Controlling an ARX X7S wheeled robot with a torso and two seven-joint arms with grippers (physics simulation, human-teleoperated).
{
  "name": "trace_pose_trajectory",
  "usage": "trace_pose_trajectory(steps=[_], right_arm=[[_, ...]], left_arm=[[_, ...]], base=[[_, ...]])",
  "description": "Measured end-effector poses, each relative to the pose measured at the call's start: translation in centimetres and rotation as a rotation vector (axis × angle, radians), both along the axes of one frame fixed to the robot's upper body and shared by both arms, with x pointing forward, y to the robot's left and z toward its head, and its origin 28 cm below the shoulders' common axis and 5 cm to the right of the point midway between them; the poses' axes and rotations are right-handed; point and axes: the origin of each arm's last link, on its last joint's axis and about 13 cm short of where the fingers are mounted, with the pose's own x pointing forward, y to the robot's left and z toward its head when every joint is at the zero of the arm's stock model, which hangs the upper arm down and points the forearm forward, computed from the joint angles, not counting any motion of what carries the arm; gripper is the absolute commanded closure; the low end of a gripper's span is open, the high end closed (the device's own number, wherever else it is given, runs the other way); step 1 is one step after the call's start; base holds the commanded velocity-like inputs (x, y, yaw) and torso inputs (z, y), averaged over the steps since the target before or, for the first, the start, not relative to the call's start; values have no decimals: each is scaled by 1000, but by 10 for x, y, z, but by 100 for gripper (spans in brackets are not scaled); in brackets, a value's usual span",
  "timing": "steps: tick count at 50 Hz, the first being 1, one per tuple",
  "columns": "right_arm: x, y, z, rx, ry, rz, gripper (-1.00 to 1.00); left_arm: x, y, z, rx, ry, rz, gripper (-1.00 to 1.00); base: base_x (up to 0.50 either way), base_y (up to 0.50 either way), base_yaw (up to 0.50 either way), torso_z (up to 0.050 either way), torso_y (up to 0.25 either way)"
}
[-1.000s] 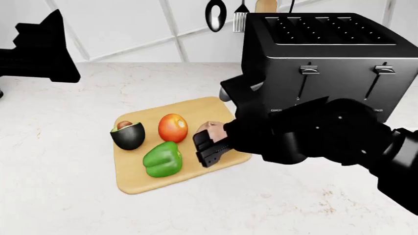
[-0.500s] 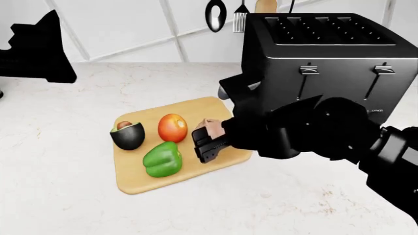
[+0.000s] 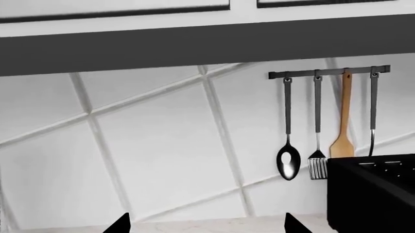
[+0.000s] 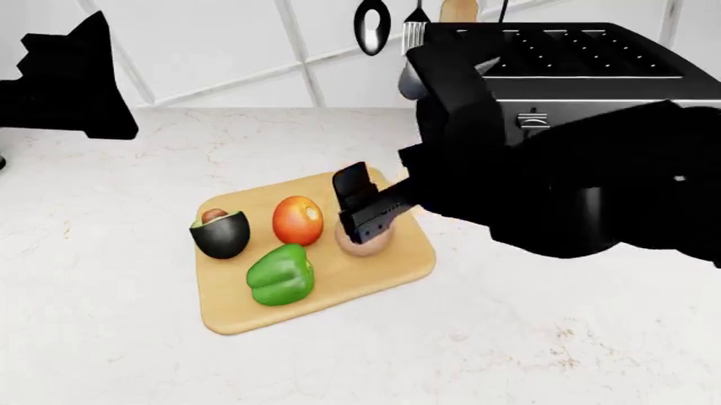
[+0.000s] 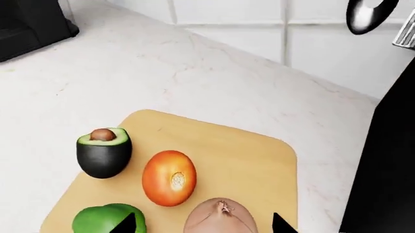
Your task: Place the avocado, onion, tomato and bell pepper on the cutting board.
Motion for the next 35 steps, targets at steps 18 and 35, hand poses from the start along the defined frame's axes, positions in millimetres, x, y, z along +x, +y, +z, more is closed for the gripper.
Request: trace_pose_trajectory(steps=[18, 35], right_arm=[[-78, -34, 50, 61, -236, -66, -100], [-153, -70, 68, 101, -412, -199, -100]], left_arm=[[-12, -4, 2, 5, -14, -23, -100], [-31, -6, -3, 11, -34, -45, -100]], base=[[0, 0, 0, 0, 0], [0, 0, 0, 0, 0]])
